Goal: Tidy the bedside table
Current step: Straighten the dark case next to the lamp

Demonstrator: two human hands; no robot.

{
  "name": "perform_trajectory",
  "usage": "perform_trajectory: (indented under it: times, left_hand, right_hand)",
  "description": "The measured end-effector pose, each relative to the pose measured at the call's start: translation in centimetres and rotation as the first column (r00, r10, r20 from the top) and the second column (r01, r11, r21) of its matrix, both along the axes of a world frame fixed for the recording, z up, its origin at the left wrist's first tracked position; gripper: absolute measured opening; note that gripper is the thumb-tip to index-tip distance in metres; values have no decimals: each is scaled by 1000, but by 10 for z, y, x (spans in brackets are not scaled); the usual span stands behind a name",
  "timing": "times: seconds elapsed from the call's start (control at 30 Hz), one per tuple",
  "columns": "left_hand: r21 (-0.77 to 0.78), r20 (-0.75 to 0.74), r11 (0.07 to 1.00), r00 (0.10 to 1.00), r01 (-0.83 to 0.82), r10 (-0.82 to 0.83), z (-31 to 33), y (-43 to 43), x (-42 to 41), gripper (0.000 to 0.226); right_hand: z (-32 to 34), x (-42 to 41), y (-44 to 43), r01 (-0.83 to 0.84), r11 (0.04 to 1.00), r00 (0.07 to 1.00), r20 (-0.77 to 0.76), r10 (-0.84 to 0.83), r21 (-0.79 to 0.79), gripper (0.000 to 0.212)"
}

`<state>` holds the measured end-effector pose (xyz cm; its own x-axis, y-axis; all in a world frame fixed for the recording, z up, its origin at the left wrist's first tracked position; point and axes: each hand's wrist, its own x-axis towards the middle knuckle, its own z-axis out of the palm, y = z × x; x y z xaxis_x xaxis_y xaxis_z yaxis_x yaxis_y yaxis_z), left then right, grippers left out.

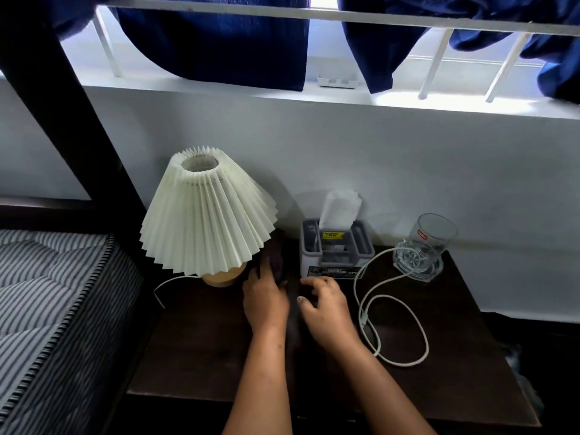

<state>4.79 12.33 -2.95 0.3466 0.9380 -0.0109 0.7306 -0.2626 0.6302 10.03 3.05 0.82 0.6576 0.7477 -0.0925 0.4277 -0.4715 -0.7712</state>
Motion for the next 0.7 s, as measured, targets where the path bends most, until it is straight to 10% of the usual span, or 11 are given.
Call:
perform_trajectory:
  times: [0.2,0.4,0.7]
  left_hand:
    - [-339,257,933,943,-117,211,25,-3,2,45]
    - [-889,414,444,601,107,684,42,-10,-18,26]
    - [-755,292,648,834,-100,469,16,-2,-27,16]
  right_hand:
    - [-3,8,10,85,991,980,-191,-65,100,37]
    - [-9,4,18,211,969,678,-733,-51,128,42]
    - [-21,-4,16,-57,998,951,-302,66,40,59]
